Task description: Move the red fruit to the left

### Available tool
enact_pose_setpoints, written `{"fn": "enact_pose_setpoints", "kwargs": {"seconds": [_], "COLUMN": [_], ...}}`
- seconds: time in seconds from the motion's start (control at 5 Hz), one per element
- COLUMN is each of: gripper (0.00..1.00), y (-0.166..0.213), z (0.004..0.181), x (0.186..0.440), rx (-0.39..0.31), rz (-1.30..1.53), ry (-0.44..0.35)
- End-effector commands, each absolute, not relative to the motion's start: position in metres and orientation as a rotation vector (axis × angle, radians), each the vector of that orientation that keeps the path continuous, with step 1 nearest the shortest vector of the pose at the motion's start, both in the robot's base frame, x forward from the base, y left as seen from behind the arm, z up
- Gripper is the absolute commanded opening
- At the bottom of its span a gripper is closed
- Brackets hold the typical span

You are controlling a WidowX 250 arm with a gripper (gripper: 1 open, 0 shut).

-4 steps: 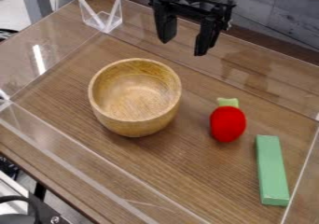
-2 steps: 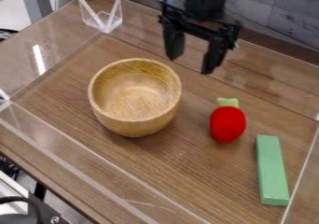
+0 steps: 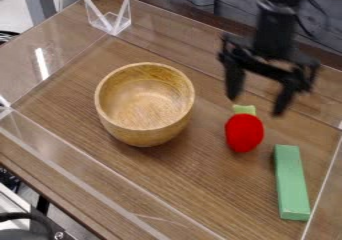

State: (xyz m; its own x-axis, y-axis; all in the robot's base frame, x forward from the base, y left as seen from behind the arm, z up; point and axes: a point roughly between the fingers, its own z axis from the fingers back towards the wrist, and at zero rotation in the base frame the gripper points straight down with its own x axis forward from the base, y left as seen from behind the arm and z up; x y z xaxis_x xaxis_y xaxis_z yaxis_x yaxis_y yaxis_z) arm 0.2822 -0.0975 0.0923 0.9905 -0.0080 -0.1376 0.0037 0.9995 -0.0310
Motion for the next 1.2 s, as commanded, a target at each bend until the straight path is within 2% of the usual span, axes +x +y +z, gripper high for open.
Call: {"fn": "enact_pose_setpoints", "kwargs": {"seconds": [0.0,0.2,0.4,0.6,1.0], "gripper": [1.00,1.00,1.00,1.00,1.00], "y": [-0.106,-0.103,-0.089,-0.077,-0.087], "z": [0.086,0.070,0.068,0.073,0.087], "x": [0.283,0.280,0.280,0.280,0.269], "rx": [-0.042,-0.038,-0.033,-0.034,-0.036], "rz": [0.113,0.213,0.307,0.355,0.347], "ry": [0.073,0.060,0.042,0.027,-0.001]}}
